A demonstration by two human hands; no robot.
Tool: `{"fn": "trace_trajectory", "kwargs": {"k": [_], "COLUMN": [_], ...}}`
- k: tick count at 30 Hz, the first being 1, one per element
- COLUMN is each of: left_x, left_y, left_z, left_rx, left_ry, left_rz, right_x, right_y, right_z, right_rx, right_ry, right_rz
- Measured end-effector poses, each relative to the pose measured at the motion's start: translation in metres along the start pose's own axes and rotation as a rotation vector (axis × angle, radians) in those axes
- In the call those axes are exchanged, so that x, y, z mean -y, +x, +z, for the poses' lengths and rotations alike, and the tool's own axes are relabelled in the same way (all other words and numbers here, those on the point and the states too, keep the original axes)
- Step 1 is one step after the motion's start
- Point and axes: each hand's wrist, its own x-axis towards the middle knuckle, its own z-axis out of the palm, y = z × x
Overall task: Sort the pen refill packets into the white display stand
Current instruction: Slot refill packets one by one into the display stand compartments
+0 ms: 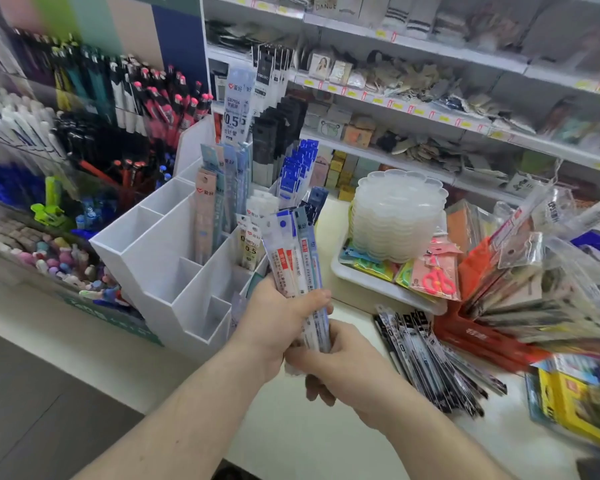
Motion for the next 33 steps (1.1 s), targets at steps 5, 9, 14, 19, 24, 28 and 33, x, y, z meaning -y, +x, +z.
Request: {"fn": "trace_trajectory", "kwargs": {"k": [5, 9, 14, 19, 24, 28, 33], "left_x": [-0.003, -0.003, -0.004, -0.011, -0.014, -0.016, -0.017], "left_y": [0.001, 0.001, 0.000, -0.002, -0.001, -0.005, -0.007], "left_z": [-0.008, -0.015, -0.016, -0.023, -0.031, -0.033, -0.035], "left_rx": [0.064, 0.166, 0.239, 0.275, 0.176, 0.145, 0.138], "left_ry": [-0.036, 0.028, 0.051, 0.062, -0.045, -0.073, -0.076], "left_rz": [-0.004, -0.009, 0.000, 0.003, -0.032, -0.076, -0.071], "right_x": [0.007, 0.017, 0.030, 0.033, 0.032, 0.038, 0.038], "right_y": [-0.006, 0.000, 0.008, 0.016, 0.023, 0.024, 0.026], "right_z": [-0.027, -0.043, -0.025, -0.019, -0.021, -0.016, -0.016], "right_rx": [0.058, -0.346, -0.327, -0.318, -0.364, -0.360, -0.318], "right_ry": [-0.058, 0.082, 0.021, 0.102, 0.284, 0.478, 0.589], "right_rz": [0.099, -0.057, -0.246, -0.273, -0.216, -0.206, -0.009]}}
